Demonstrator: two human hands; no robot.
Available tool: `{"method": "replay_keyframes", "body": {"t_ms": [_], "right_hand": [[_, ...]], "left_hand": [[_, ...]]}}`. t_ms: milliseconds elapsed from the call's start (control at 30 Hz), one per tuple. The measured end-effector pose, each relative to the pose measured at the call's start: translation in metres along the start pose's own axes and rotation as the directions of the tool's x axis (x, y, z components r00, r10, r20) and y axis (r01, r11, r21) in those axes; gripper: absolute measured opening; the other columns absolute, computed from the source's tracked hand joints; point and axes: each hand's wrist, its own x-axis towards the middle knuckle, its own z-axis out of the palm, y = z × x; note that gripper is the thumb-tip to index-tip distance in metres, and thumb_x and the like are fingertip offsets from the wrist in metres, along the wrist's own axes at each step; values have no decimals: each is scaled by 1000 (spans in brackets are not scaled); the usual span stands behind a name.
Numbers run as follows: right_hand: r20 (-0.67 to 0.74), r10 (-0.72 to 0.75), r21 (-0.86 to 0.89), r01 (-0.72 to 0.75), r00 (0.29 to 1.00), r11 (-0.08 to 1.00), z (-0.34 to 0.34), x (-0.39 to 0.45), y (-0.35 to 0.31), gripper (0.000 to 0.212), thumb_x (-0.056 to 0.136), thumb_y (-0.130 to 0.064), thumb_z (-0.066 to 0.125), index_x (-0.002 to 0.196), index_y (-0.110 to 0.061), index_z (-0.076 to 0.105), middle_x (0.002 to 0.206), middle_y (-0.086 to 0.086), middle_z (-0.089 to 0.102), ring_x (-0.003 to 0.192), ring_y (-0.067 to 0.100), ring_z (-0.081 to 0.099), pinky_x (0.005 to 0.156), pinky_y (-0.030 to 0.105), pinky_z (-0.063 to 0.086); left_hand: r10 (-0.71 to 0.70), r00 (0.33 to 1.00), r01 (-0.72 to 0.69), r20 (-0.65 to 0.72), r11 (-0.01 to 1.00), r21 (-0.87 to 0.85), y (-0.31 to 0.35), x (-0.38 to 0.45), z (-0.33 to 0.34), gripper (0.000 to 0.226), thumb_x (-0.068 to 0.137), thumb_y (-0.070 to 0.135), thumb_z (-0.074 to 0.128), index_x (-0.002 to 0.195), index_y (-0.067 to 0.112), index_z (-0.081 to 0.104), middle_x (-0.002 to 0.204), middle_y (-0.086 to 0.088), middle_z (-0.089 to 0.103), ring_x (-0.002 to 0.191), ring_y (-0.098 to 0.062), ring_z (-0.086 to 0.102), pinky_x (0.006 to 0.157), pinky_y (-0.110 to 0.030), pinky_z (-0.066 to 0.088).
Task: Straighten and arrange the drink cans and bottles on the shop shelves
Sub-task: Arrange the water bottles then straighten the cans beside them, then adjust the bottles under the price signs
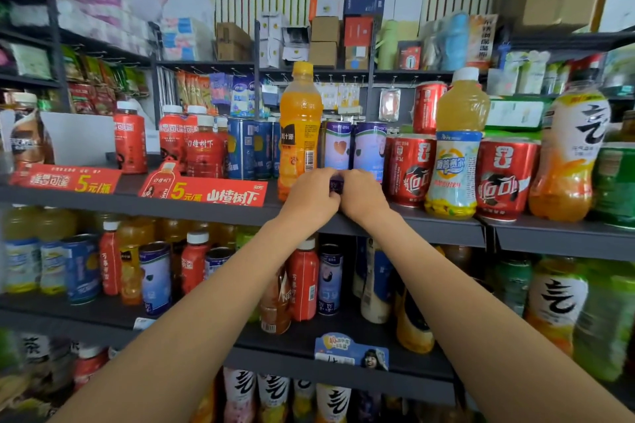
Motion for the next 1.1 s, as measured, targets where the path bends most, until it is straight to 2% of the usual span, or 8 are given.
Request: {"method": "replay_keyframes", "body": {"t_ms": [167, 300, 433, 500, 633, 767, 867, 1100], "right_hand": [[-298, -91, 33, 105, 950, 994, -34, -16, -2, 34, 88, -2, 48, 121, -3, 52, 119, 18, 49, 106, 33, 51, 84, 34, 41], [-731, -120, -23, 153, 672, 988, -87, -23, 6, 50, 80, 0, 52, 130, -5, 47, 131, 21, 42, 117, 35, 41, 93, 37, 36], [-617, 124, -13, -168, 777, 986, -128, -3, 36, 87, 82, -23, 66, 149, -17, 11, 151, 24, 11, 135, 41, 23, 110, 46, 26], [-489, 216, 97, -193, 846, 976, -135, -2, 49, 101, 79, -22, 71, 149, -17, -3, 150, 27, 5, 128, 45, 35, 105, 48, 35], [-467, 203, 228, -105, 860, 968, -135, -10, 59, 100, 80, -18, 71, 149, -20, -1, 129, 25, 40, 111, 39, 51, 94, 44, 45], [-663, 69, 173, 62, 745, 983, -130, -26, 45, 84, 76, -17, 69, 146, -27, 22, 128, 16, 39, 112, 34, 44, 96, 44, 41], [-763, -74, 111, 243, 642, 964, -127, -42, 12, 77, 73, -20, 68, 141, -25, 34, 126, 16, 39, 112, 29, 40, 93, 39, 39], [-712, -131, 377, 533, 690, 757, -65, -61, -97, 74, 70, -30, 75, 134, -14, 42, 120, 10, 45, 111, 20, 43, 91, 21, 35]], "left_hand": [[-17, 998, 8, -62, 990, -140, 9, 3, 1, 44, 88, 0, 46, 132, 8, 48, 133, -10, 53, 125, -24, 48, 102, -38, 41], [25, 993, -48, -115, 979, -197, 33, 11, 3, 43, 89, 1, 45, 130, 8, 49, 131, -11, 54, 120, -23, 51, 99, -33, 43], [77, 993, -96, -90, 968, -232, 61, 16, 18, 42, 89, 5, 47, 131, 10, 49, 128, -9, 56, 114, -22, 55, 94, -30, 45], [103, 991, -121, -79, 957, -265, 72, 18, 28, 41, 89, 7, 49, 130, 11, 48, 126, -10, 56, 115, -22, 54, 96, -35, 46], [128, 988, -149, -84, 929, -340, 86, 20, 42, 43, 87, 10, 55, 129, 9, 46, 122, -12, 57, 114, -25, 55, 95, -42, 47], [149, 974, -213, -168, 849, -484, 98, 15, 41, 56, 85, 20, 62, 134, 12, 36, 125, -7, 55, 111, -22, 56, 95, -41, 48], [174, 928, -329, -331, 801, -500, 95, -4, 28, 60, 85, 15, 62, 136, 9, 31, 122, 0, 53, 108, -12, 52, 93, -22, 44], [123, 804, -394, -582, 843, -365, -3, -65, -38, 60, 76, 37, 50, 127, 9, 36, 103, 20, 48, 94, 15, 51, 80, -5, 40]]}}
